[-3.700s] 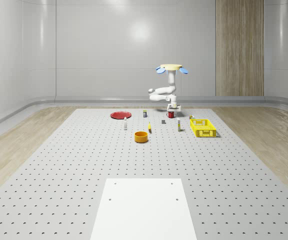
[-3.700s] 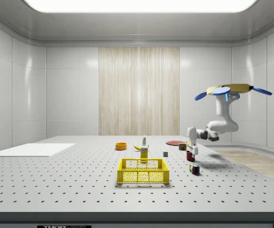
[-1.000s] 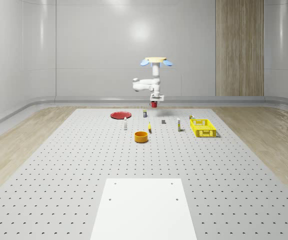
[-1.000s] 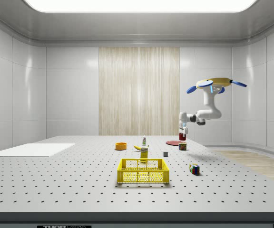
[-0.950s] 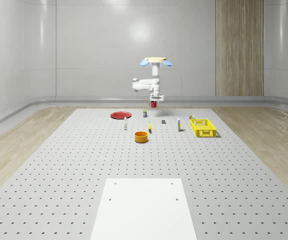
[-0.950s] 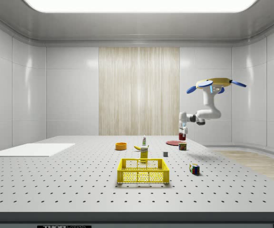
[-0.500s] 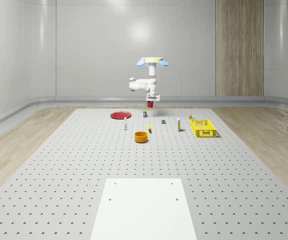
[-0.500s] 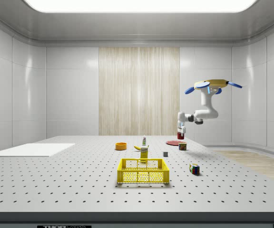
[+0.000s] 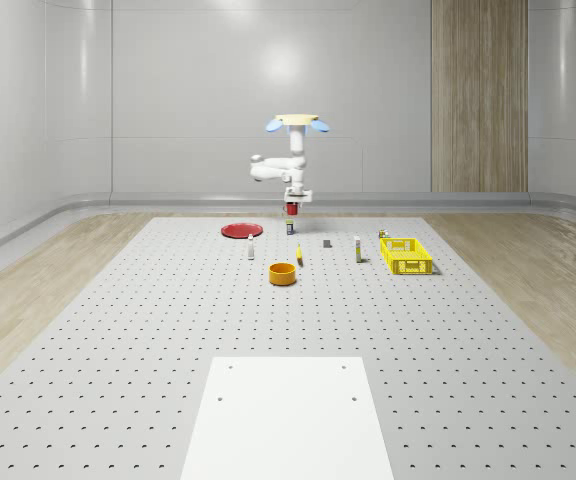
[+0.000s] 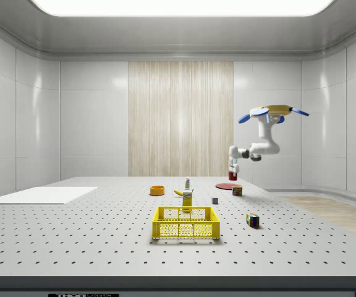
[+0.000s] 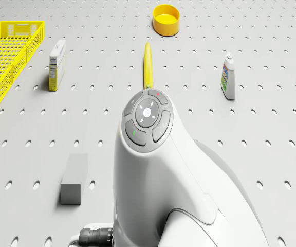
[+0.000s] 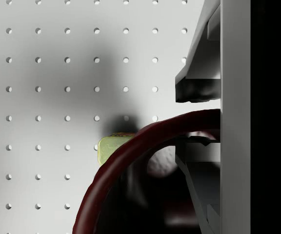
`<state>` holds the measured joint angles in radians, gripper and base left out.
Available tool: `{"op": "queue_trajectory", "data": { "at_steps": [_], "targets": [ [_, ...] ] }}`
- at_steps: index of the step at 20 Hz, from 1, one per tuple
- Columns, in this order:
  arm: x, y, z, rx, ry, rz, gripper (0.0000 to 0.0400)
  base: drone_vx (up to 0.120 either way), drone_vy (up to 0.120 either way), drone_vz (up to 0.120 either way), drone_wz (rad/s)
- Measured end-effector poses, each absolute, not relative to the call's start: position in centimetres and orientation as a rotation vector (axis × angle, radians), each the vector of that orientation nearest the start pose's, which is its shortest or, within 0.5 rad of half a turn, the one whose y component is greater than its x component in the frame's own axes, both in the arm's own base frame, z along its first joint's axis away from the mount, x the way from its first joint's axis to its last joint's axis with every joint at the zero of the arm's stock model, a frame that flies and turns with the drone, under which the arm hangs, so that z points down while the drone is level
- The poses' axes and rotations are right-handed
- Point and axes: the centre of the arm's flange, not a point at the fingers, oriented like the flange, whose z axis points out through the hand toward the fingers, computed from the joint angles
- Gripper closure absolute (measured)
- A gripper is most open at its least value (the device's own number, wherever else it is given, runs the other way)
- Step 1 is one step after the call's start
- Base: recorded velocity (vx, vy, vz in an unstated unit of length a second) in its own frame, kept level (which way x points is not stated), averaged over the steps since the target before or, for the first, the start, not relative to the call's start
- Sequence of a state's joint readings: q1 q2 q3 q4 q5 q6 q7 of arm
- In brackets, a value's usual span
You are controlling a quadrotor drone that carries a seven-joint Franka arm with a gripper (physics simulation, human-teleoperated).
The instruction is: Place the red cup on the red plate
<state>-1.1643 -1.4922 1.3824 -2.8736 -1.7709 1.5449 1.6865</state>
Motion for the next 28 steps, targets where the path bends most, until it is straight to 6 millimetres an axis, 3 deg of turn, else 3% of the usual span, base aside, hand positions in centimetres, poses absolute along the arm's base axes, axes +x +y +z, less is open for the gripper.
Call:
{"op": "queue_trajectory", "data": {
  "at_steps": [21,28],
  "targets": [
    [30.68,0.0,48.67,0.001,-0.002,0.785,0.03,0.0,-0.12,0.0,0.0],
    [30.68,0.0,48.66,0.001,-0.002,0.785,0.03,0.0,-0.12,-0.109,0.0]
  ]
}}
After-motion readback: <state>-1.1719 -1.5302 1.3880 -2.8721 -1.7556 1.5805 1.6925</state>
